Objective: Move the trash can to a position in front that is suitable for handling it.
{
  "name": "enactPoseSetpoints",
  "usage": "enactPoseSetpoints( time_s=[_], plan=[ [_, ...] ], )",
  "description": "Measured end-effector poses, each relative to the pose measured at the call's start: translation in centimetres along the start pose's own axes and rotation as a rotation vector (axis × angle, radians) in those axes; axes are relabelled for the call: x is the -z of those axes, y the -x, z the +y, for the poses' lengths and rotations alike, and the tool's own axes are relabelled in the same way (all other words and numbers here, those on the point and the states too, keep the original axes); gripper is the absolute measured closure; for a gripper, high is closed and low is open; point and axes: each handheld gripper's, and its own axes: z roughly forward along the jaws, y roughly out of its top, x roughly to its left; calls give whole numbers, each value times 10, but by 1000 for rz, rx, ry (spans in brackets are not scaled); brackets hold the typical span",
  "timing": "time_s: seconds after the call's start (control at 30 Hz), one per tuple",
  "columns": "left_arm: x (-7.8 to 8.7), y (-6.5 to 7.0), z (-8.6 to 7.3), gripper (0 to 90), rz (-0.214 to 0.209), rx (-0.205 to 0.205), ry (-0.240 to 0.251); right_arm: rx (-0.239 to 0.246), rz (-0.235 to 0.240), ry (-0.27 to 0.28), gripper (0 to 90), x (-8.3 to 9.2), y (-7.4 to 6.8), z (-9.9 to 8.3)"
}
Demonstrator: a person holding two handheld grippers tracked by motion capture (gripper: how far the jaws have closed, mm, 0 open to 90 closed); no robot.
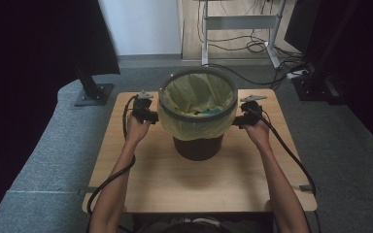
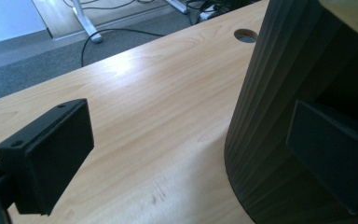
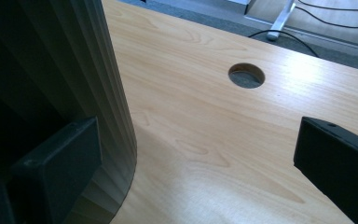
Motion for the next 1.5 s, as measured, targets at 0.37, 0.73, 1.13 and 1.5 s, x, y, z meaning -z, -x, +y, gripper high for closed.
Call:
enactPoseSetpoints(
  time_s=[0.37,0.73,1.13,1.5],
  plan=[
    [24,10,-19,0,-14,0,13,7,42,14,7,13,-17,-13],
    [39,24,-31,9,-20,-2,19,44,53,5,7,32,-31,-24],
    [47,31,-39,0,-24,38,0,67,43,6,0,42,-37,-32],
    [62,23,-68,0,-27,40,-22,66,44,-17,0,64,-23,-43]
  ],
)
